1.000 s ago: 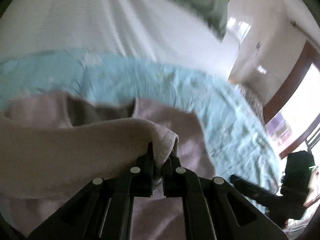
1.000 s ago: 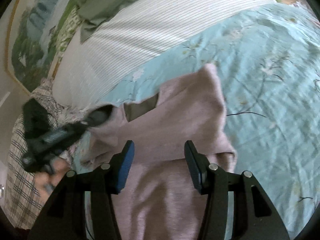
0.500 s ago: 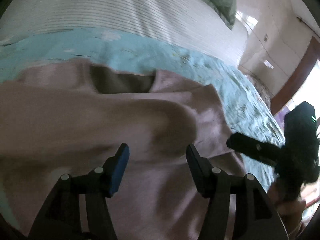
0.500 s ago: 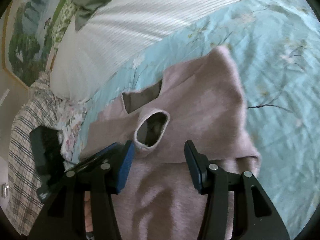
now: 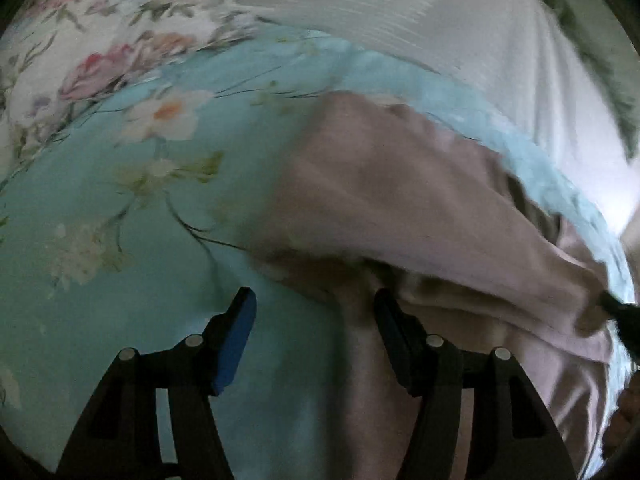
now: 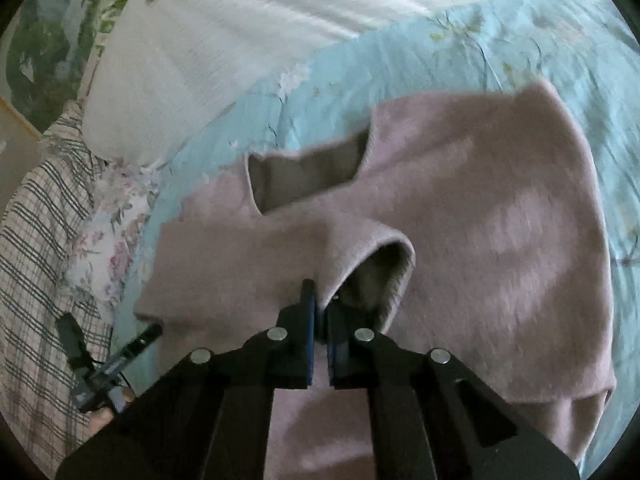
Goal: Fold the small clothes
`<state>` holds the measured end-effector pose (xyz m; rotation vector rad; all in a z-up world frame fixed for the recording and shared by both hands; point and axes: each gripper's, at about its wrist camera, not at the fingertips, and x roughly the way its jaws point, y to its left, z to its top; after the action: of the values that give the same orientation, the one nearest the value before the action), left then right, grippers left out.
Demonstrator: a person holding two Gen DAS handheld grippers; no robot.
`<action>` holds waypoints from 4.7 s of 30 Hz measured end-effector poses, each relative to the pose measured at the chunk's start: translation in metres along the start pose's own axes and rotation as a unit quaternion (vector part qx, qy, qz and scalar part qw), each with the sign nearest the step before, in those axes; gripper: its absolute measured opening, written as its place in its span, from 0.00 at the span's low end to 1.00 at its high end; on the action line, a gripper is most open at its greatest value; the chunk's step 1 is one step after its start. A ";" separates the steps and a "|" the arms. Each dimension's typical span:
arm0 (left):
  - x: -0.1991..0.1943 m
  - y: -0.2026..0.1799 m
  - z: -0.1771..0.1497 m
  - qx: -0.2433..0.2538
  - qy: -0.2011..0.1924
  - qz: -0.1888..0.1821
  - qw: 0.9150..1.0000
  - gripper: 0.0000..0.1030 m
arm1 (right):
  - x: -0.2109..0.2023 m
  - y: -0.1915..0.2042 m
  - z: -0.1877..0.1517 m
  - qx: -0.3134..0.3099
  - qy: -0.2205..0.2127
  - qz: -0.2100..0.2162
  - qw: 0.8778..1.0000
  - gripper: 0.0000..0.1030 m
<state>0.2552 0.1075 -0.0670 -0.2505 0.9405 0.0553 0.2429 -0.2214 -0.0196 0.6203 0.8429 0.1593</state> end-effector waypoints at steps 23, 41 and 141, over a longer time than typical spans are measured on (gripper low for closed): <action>-0.005 0.007 0.015 0.013 -0.035 -0.001 0.999 0.53 | -0.098 -0.050 0.004 -0.004 -0.145 -0.071 0.987 0.03; 0.007 0.001 0.008 0.016 -0.009 0.020 1.000 0.50 | -0.094 -0.100 -0.002 0.045 -0.107 -0.104 0.988 0.00; -0.151 0.041 -0.235 0.201 0.158 -0.158 0.954 0.77 | -0.147 -0.078 -0.298 -0.076 0.123 0.078 0.986 0.57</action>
<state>-0.0259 0.1011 -0.0856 -0.0279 1.1950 -0.4815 -0.0835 -0.2051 -0.1189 0.5278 1.0092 0.4457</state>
